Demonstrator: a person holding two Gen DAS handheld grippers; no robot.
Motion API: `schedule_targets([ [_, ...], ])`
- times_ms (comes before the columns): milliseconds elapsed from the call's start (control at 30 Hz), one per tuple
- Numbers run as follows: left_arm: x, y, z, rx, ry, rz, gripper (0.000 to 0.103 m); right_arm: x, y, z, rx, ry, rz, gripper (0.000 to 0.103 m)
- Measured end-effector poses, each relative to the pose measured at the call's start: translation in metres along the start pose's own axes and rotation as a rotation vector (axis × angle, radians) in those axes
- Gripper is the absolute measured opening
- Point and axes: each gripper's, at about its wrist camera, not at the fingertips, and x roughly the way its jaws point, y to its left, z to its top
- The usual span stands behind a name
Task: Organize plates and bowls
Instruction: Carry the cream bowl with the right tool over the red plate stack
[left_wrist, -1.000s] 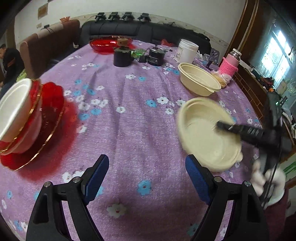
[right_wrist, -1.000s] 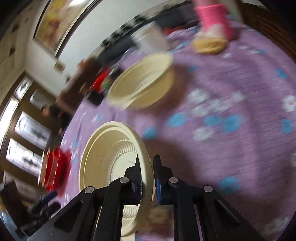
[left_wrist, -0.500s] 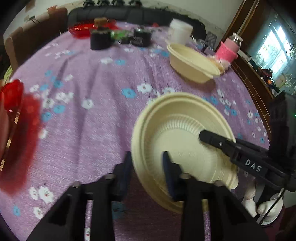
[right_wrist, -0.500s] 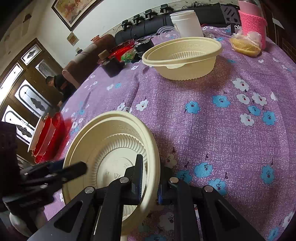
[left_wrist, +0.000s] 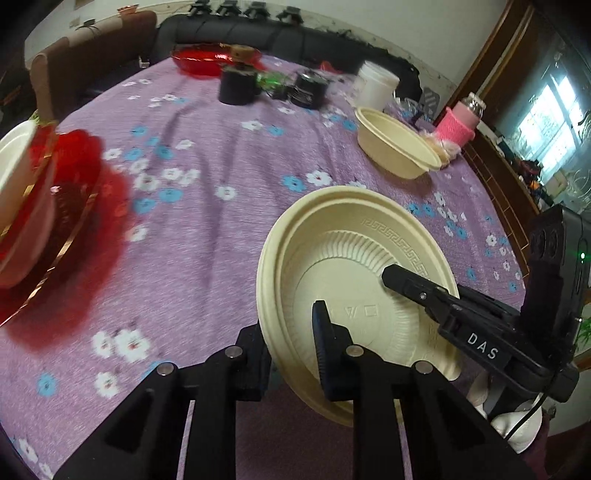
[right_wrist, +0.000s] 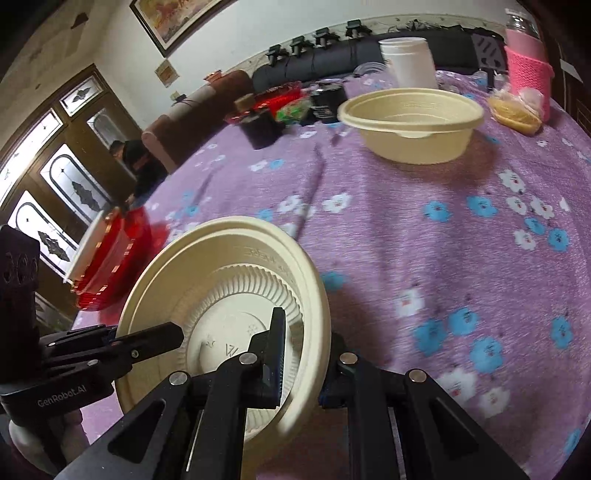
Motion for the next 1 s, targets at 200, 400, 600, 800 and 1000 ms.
schedule_targets([
  [200, -0.044, 0.029, -0.006, -0.026, -0.079, -0.005, 0.019, -0.01, 0.048, -0.002, -0.028, -0.05, 0.0, 0.015],
  [400, -0.106, 0.073, 0.005, -0.055, -0.214, 0.049, 0.02, -0.014, 0.122, 0.027, -0.127, -0.089, 0.016, 0.015],
  [600, -0.149, 0.136, 0.031, -0.108, -0.294, 0.182, 0.021, 0.005, 0.212, 0.075, -0.227, -0.103, 0.063, 0.015],
  [800, -0.146, 0.202, 0.05, -0.192, -0.256, 0.255, 0.021, 0.059, 0.277, 0.097, -0.31, -0.042, 0.048, 0.015],
  [1000, -0.122, 0.244, 0.054, -0.237, -0.2, 0.291, 0.021, 0.105, 0.299, 0.095, -0.342, 0.016, 0.024, 0.015],
])
